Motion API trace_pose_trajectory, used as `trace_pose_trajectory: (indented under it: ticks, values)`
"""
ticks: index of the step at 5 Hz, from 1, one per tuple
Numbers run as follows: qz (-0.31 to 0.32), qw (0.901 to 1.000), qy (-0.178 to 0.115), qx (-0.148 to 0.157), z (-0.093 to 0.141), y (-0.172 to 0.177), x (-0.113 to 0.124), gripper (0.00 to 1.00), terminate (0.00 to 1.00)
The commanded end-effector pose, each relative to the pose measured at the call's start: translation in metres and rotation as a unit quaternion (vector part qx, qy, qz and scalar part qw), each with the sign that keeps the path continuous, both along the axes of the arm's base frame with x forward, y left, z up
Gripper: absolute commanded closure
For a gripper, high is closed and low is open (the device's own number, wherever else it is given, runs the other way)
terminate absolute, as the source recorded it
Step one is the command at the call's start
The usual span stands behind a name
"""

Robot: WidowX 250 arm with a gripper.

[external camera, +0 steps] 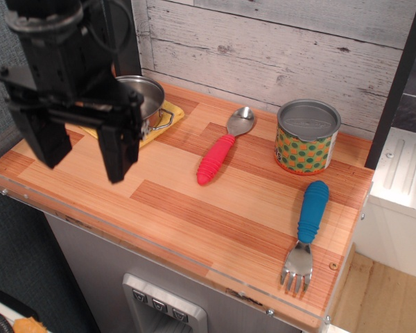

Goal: Move silver pot directly to left of blue utensil.

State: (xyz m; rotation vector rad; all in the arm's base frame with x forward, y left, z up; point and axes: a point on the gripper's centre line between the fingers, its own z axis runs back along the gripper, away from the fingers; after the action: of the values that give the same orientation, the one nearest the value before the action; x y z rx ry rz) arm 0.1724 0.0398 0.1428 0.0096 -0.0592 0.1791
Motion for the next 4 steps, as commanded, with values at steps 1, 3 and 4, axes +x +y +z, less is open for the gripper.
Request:
trace_pose_trajectory:
  ticks: [1, 3, 4]
  values:
    - [0.156, 0.9871, -0.030, 0.013, 0.000, 0.025, 0.034, 0.00, 0.00]
    - [0.383, 0.9174, -0.107, -0.005, 0.003, 0.064, 0.061, 0.00, 0.00]
    - [0.430, 0.8935, -0.128, -0.017, -0.012, 0.078, 0.082, 0.00, 0.00]
